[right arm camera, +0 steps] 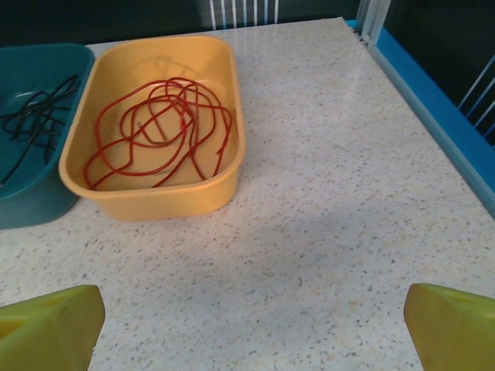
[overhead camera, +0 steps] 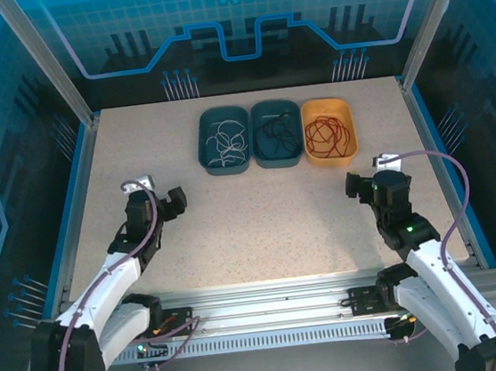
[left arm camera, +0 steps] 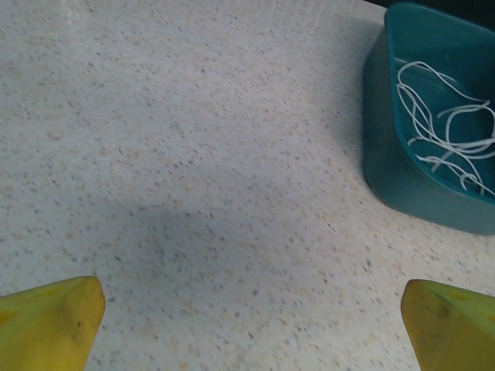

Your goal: Untangle the cables

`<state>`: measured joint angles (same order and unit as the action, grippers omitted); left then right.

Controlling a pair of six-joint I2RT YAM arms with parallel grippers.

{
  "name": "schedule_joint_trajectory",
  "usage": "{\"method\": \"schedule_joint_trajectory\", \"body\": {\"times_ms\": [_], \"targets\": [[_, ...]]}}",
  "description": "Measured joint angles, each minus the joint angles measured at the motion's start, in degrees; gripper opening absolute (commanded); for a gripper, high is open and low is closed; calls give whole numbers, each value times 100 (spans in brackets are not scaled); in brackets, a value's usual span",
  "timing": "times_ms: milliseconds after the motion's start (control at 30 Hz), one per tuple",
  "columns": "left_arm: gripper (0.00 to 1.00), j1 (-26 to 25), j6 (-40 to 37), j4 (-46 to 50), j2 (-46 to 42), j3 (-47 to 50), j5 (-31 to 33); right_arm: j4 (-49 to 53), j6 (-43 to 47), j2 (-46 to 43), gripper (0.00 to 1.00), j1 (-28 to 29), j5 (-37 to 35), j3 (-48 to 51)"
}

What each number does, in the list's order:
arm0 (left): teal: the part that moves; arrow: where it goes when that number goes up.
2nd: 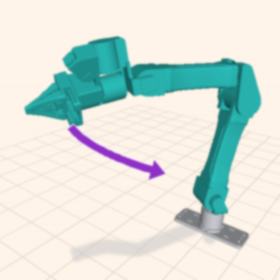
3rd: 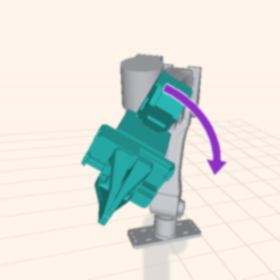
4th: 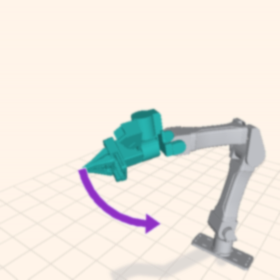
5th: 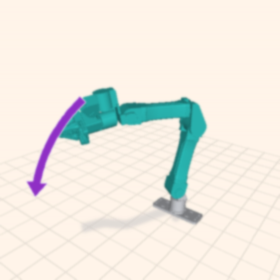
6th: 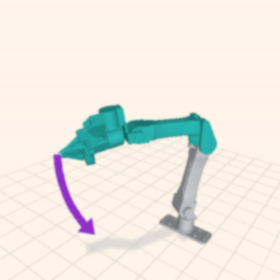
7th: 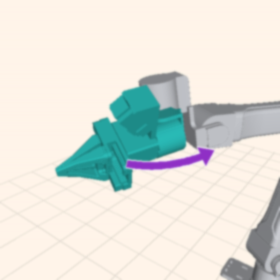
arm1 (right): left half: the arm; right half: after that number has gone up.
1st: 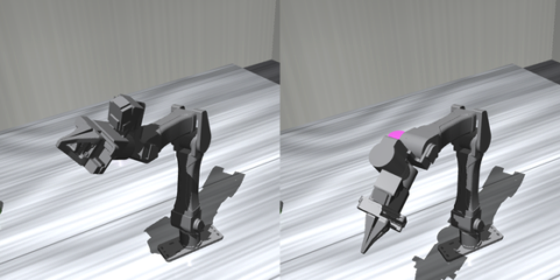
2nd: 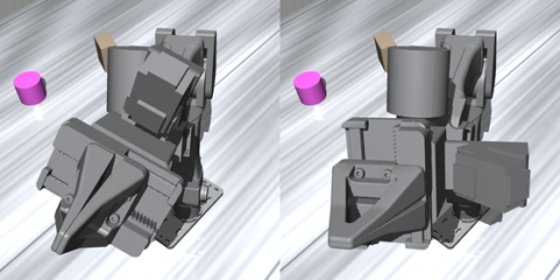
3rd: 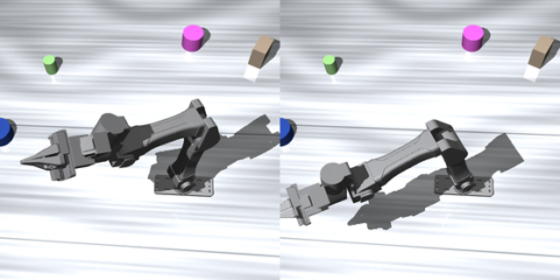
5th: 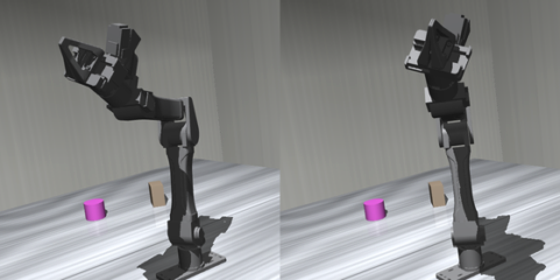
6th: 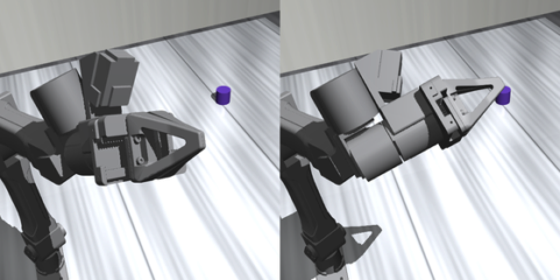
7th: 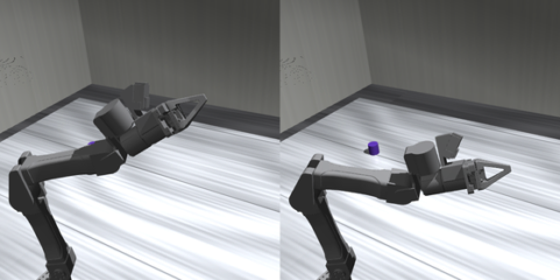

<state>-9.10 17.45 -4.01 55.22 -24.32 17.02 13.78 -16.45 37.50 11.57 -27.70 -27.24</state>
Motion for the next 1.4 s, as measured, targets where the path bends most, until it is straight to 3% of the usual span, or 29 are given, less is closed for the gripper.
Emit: {"method": "schedule_joint_trajectory", "body": {"times_ms": [567,767,1100,1400], "targets": [[99,710,-1458,-2599,664,658,-1075,-1209,463,140,100,-302,79,754],[99,857,-1624,-4072,1690,984,-1506,-1694,629,63,100,-304,94,1071],[99,938,-1773,-5576,3106,984,-1991,-2579,778,212,100,-350,160,1473],[99,1008,-1773,-5187,3357,417,-2140,-4059,1082,1556,100,-389,568,1694]]}}
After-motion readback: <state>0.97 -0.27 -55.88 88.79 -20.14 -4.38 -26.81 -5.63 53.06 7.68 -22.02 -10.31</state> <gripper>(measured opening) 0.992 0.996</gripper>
